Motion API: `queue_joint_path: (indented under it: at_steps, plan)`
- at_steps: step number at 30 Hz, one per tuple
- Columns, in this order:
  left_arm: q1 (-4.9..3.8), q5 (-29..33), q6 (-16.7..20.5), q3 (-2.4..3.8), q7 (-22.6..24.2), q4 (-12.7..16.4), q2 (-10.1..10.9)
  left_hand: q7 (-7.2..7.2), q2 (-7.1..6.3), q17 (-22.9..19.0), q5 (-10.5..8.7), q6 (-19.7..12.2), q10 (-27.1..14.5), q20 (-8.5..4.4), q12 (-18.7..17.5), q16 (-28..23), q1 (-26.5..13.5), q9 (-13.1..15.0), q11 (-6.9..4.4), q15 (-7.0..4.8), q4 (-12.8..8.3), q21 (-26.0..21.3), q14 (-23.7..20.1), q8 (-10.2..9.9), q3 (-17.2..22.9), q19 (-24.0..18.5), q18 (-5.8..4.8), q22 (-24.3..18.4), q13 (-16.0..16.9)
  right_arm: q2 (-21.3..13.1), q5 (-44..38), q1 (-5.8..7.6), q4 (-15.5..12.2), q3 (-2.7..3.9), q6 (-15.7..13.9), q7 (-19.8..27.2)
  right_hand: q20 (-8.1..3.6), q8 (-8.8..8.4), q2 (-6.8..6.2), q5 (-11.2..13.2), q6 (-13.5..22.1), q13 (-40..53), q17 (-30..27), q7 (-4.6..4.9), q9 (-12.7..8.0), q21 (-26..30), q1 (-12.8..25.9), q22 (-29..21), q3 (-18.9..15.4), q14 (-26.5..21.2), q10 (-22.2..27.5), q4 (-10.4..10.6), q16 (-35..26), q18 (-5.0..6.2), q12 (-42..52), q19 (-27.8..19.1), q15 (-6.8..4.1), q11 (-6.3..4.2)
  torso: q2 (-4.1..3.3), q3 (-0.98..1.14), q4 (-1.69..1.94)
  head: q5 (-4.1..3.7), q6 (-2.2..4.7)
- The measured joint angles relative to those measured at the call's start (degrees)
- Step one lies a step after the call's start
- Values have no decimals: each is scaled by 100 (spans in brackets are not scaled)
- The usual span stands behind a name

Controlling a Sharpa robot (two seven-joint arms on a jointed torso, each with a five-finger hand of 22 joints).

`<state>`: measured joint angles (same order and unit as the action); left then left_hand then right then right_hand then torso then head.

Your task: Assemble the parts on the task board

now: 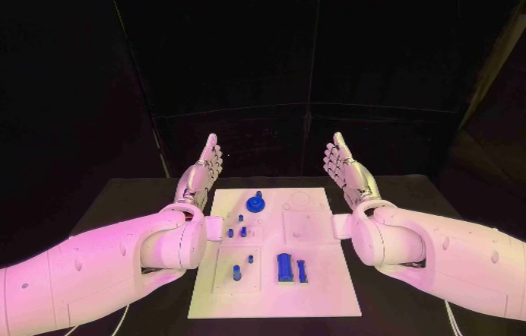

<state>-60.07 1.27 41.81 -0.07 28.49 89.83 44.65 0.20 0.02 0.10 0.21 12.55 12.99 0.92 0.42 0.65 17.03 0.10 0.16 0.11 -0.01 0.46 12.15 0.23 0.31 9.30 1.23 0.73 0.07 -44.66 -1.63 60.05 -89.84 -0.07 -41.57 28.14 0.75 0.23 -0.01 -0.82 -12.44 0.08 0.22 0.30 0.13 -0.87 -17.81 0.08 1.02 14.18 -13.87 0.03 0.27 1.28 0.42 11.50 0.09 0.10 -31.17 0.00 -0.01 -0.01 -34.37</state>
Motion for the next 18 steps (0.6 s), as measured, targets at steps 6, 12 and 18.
queue_joint_path:
  at_steps: [6,12,18]
  plan:
    - [0,-20,121,0,7,2,1,-13,-1,0,0,-273,-285,-59,0,-26,-367,-2,-12,-6,0,-24,-262,0,0,-206,0,-42,1,0,93,0,-1,0,-124,42,-49,0,2,27,275,0,-10,-17,0,33,384,0,-36,-308,304,1,0,0,-21,-251,-2,-2,-1,0,1,0,0]
    - [0,-26,172,0,10,2,1,-19,-1,0,0,-473,-489,-81,0,-26,-644,-5,-19,-10,0,-24,-436,0,0,-349,1,-57,1,0,134,0,-2,0,-176,59,-59,0,3,49,471,1,-11,-29,-6,49,673,0,-64,-528,519,2,0,-90,-21,-425,-21,-9,-1,0,1,0,0]
    - [0,-30,196,0,12,3,1,-12,7,0,0,-625,-644,-87,-20,-26,-855,-5,-6,-10,0,-24,-584,0,0,-597,-89,-64,2,0,153,0,-3,1,-202,69,-74,0,-5,49,840,2,-17,-28,-6,48,1079,1,-64,-855,835,2,1,-89,-21,-768,-10,-8,-1,0,1,0,0]
